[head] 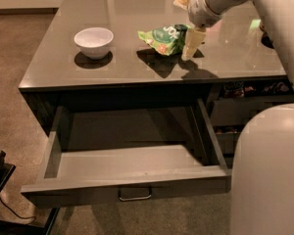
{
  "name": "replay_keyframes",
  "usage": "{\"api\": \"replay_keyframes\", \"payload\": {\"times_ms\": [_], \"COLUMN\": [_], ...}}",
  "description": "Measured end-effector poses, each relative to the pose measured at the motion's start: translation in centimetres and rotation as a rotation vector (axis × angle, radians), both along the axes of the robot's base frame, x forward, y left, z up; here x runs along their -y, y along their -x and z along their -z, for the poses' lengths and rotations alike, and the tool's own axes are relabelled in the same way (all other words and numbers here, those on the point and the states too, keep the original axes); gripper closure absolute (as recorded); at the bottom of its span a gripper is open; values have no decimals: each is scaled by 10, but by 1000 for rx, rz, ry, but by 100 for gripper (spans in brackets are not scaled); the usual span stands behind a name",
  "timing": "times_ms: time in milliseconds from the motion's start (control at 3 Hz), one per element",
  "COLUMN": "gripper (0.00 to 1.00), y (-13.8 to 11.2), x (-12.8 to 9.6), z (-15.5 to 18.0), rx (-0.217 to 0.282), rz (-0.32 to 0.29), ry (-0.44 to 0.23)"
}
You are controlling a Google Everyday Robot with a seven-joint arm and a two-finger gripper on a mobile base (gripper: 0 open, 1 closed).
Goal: Place green rice chip bag into top drawer
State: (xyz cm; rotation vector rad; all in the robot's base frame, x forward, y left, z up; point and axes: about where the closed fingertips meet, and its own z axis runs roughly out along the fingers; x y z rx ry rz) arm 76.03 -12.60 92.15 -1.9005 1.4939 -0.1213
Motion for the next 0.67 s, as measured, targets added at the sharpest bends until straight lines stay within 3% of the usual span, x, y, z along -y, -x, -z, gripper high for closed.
{"api": "replay_keyframes", "payload": {"times_ms": [667], "gripper": [0], "y": [-24], "x": [-6], "z": [21], "rx": [-17], "rz": [17], "ry": [-5]}}
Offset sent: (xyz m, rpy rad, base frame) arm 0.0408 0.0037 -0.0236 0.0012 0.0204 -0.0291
